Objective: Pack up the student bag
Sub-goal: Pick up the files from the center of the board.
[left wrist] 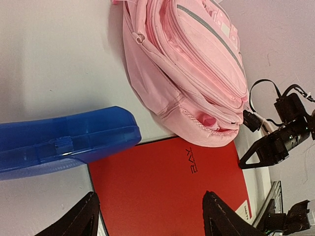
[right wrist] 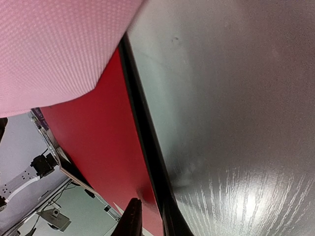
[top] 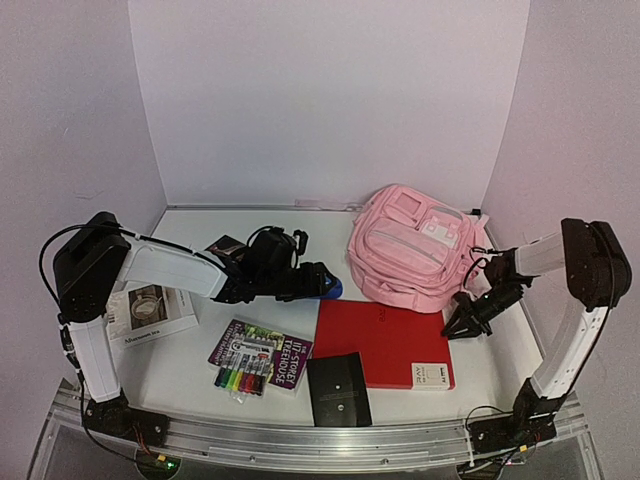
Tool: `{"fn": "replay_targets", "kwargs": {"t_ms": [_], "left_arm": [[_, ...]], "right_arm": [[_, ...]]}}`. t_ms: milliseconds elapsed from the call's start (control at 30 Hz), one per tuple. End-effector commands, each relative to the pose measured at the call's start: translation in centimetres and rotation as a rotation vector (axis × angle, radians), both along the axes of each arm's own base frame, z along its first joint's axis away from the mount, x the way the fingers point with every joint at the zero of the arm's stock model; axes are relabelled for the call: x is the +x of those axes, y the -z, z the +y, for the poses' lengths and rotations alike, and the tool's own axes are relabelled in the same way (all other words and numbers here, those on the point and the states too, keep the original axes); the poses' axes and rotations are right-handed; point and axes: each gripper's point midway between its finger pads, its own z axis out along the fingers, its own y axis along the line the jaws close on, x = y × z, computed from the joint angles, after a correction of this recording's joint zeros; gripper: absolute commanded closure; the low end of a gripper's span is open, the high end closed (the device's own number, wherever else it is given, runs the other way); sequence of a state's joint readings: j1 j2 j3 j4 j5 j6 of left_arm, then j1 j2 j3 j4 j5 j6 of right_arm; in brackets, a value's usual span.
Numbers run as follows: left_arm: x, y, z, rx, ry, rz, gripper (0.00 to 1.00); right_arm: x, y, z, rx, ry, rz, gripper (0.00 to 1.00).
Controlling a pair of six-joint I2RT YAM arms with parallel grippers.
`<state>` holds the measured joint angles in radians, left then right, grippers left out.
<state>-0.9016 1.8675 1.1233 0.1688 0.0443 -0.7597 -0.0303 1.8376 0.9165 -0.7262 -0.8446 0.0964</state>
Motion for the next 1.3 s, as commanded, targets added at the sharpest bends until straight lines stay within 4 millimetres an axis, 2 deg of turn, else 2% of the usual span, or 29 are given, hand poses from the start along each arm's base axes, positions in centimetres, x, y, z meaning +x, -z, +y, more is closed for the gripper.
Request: {"fn": "replay_targets", "kwargs": {"t_ms": [0,67,367,433,567,667,767,900,1033,1267], "left_arm": [[0.8,-1.6,-0.4,-0.035,-0.020,-0.042,0.28],[0.8,-1.6,-0.3,-0.035,-0.021,-0.043,0.28],[0.8,-2.2,0.0,-0.039,-0.026,-0.063,0.28],[0.8,-3.0,-0.1,-0.045,-0.015,-0.088,0.28],[0.0,-6.1,-0.7,-0.062,0.061,-0.185,0.26],[-1.3,-8.3,-1.8,0.005,0.131,-0.291,0.24],[-2.8,-8.8,-3.0,0.131,0.198,-0.380,0.23],[-5.0,-8.6,-4.9,0.196,0.280,-0.440,0.22],[-8.2,-7.8,-7.5,0.309,0.372,-0.552,0.19],[-12.9,-6.8,-11.7,0.445,0.520,-0.724,0.18]], "right_arm": [[2.0,-3.3,0.8,0.060,-0.020,-0.133,0.92],[2.4,-4.4,1.0,0.080,-0.023,-0.174,1.00],[4.0,-10.4,1.7,0.137,-0.005,-0.346,1.00],[4.2,-11.6,1.8,0.146,0.007,-0.371,1.00],[5.0,-13.3,1.8,0.156,0.041,-0.410,1.00],[5.4,-14.4,1.9,0.170,0.058,-0.431,1.00],[5.5,-15.6,2.0,0.186,0.070,-0.458,1.00],[5.9,-17.3,2.0,0.190,0.092,-0.498,1.00],[6.6,-18.3,2.0,0.197,0.136,-0.519,1.00],[7.1,-18.5,1.9,0.188,0.170,-0.523,1.00]]}}
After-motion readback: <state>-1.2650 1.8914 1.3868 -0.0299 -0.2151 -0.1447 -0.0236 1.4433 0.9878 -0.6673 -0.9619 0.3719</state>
